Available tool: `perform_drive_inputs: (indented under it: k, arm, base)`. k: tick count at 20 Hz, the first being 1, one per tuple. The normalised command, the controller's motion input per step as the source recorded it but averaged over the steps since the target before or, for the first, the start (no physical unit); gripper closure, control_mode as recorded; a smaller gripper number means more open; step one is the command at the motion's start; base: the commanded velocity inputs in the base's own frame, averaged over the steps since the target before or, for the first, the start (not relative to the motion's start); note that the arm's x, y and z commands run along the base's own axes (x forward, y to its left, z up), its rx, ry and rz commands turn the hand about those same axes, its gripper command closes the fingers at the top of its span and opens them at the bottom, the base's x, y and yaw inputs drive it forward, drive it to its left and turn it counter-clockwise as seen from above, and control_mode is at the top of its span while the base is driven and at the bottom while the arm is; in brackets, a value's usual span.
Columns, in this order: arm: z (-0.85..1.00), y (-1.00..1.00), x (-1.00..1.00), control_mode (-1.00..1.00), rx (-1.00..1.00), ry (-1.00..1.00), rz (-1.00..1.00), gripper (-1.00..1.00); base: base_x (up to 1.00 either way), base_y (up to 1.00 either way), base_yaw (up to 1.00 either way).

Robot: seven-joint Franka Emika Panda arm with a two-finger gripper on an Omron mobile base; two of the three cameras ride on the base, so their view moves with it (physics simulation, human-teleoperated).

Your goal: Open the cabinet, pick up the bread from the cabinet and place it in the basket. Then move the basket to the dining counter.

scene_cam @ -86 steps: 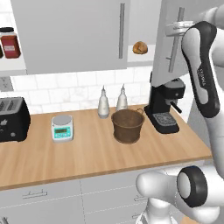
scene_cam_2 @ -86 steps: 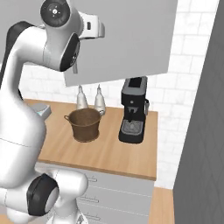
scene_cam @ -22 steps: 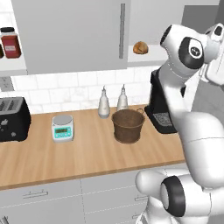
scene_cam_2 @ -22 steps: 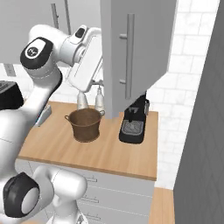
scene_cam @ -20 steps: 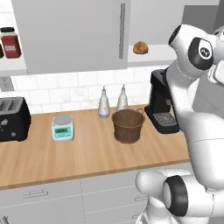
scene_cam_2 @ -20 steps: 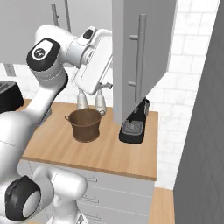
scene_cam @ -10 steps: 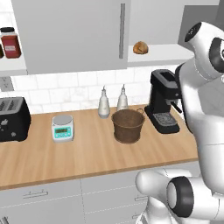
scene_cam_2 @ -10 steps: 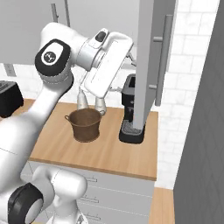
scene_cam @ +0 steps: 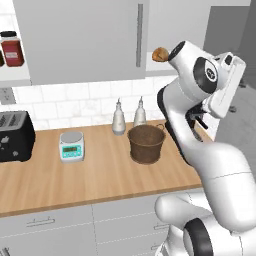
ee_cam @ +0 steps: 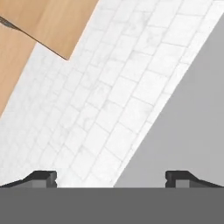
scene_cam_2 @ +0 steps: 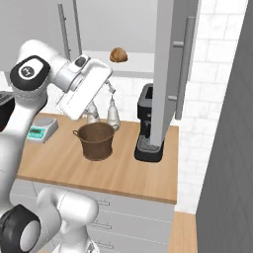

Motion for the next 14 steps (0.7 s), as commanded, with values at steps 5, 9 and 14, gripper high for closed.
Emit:
perform_drive_inputs:
  k: [5, 9, 14]
  arm:
    - [-0.88, 0.56, 0.87, -1.0, 0.53, -0.2, 0.0, -1.0]
    - [-0.68, 0.27, 1.0, -1.0, 0.59, -0.32, 0.0, -1.0]
    - [-0.04, 0.28, 0.75, -1.0, 0.4, -0.68, -0.01, -1.0]
  base:
    - [0.0, 0.0, 0.0]
    - [0.0, 0.0, 0.0]
    - [0.0, 0.0, 0.0]
